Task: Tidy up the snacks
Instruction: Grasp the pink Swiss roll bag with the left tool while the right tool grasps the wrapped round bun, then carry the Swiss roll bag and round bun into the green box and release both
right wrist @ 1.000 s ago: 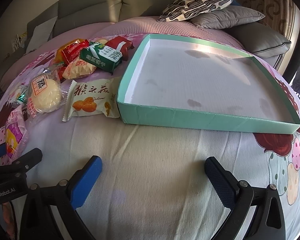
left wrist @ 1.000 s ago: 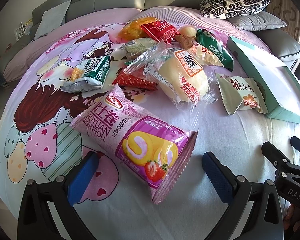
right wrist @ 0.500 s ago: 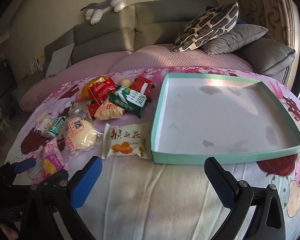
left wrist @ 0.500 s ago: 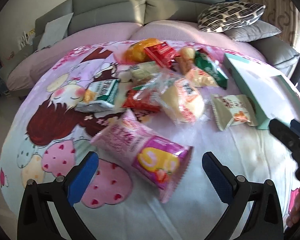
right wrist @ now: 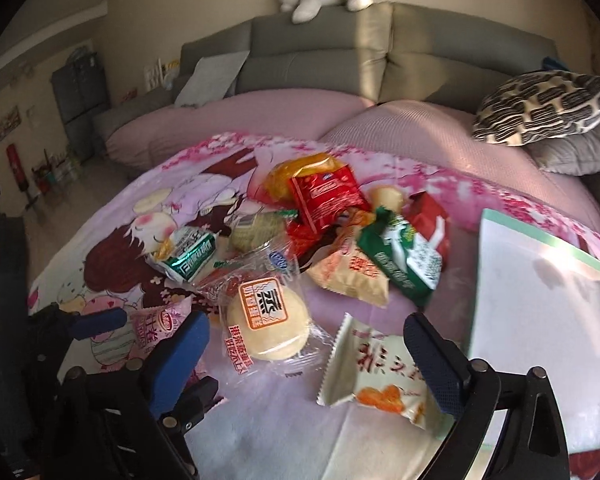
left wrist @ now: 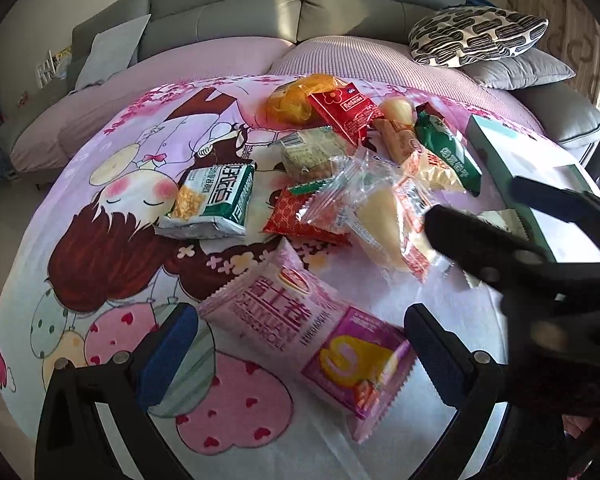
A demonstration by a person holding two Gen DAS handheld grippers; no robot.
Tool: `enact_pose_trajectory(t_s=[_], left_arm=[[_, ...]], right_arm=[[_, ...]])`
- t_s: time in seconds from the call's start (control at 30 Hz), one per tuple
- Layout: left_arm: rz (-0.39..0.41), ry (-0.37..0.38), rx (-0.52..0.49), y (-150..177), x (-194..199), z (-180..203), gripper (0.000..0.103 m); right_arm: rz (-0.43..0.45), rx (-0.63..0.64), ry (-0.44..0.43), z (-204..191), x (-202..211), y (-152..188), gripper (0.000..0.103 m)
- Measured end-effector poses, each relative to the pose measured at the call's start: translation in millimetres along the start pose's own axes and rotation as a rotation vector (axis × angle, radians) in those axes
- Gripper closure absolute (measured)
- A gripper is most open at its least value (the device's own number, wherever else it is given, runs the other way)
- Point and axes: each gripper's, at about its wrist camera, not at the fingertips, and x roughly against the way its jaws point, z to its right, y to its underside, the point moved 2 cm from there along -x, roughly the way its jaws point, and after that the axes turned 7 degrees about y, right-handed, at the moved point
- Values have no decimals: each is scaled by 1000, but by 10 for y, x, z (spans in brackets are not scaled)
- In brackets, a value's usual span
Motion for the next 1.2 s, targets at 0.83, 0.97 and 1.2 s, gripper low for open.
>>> enact_pose_trajectory(t_s=[0.83, 0.97, 1.2], left_arm=[[-13, 29, 80, 15, -50, -363, 62], [2, 21, 78, -33, 49, -341, 62], [61, 12, 70, -229, 293, -229, 62]], right_arm=[[-83, 7, -56, -179, -394, -10, 42], [-54, -20, -79, -119, -274, -50, 43], [11, -80, -94, 23, -49, -149, 44]])
